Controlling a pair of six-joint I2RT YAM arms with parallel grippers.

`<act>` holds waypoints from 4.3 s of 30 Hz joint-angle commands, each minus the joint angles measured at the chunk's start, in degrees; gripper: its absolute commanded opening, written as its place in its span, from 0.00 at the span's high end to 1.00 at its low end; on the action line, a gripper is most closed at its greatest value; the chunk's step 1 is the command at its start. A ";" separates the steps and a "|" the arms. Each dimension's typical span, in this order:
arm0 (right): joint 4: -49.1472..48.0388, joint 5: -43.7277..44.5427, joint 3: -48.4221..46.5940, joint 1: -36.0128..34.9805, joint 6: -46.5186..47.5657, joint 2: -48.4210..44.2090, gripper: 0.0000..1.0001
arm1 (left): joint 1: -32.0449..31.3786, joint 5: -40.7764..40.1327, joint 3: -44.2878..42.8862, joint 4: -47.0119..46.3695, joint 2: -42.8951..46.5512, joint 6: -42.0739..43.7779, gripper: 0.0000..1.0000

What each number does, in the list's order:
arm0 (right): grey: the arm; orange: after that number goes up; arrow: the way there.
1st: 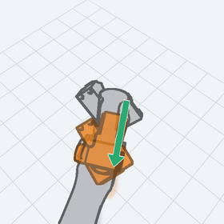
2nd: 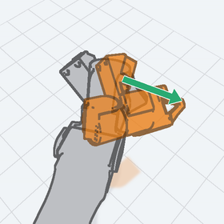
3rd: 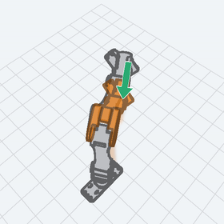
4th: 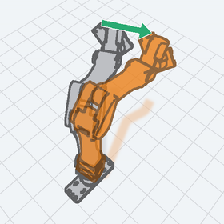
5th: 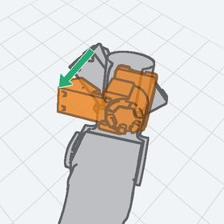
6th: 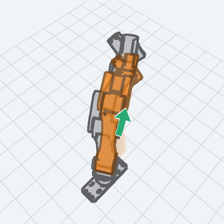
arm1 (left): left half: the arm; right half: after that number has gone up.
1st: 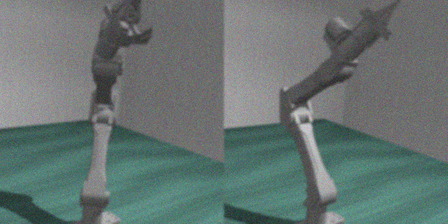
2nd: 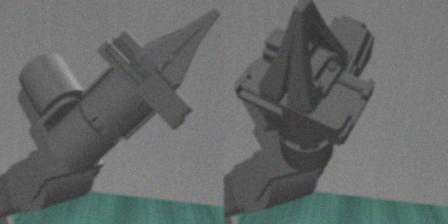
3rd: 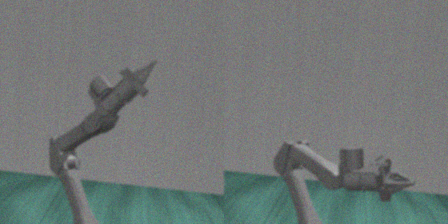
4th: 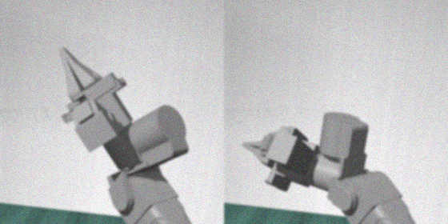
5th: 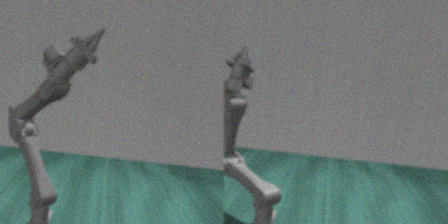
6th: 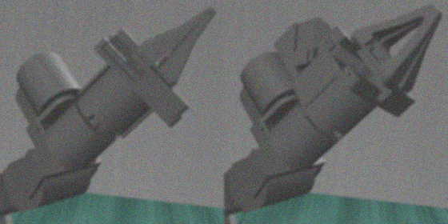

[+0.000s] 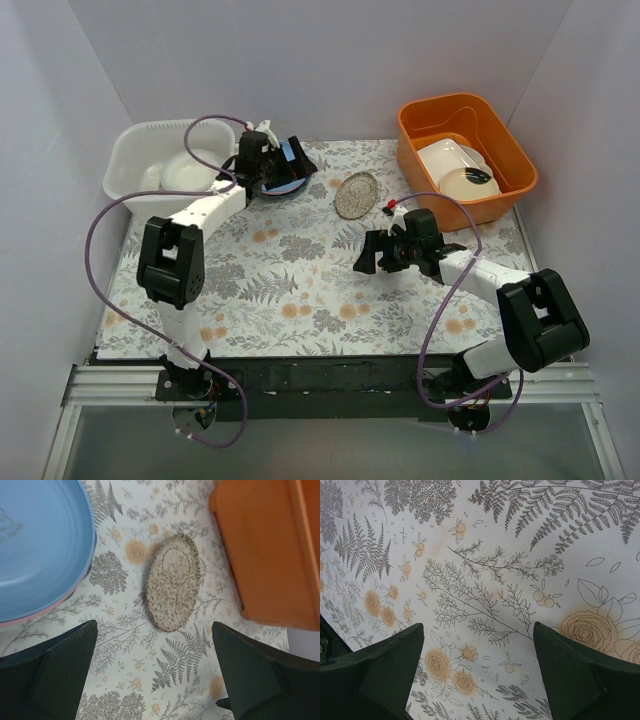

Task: Place the plates into the plastic bin on the countertop
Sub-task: Pick up the plate from the corner of the board.

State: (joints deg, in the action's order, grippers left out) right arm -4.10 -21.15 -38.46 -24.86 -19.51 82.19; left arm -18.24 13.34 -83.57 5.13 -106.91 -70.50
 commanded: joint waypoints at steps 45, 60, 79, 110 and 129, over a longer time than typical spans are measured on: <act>-1.00 0.14 -1.80 0.60 -0.44 -1.07 0.03 | -9.27 -1.56 -39.03 1.82 -44.25 5.55 0.72; 0.58 2.95 0.14 0.60 -1.23 -5.99 0.04 | -10.76 -3.15 -16.59 -2.92 -32.85 3.97 1.00; -2.49 1.20 0.67 0.60 -1.32 -2.75 0.05 | -15.77 -4.99 22.12 -13.03 -7.72 -1.30 1.00; -3.20 1.20 2.51 0.60 -2.03 -2.30 0.12 | -19.55 -6.40 34.18 -15.59 11.46 -3.86 1.00; -3.20 -2.14 -1.44 0.60 -0.53 -0.63 0.11 | -17.63 -5.09 28.64 -10.40 11.29 -0.43 1.00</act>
State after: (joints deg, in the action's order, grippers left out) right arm -6.09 -21.63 -37.30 -24.43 -20.78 80.82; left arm -37.06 6.52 -51.00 -4.43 -99.39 -71.85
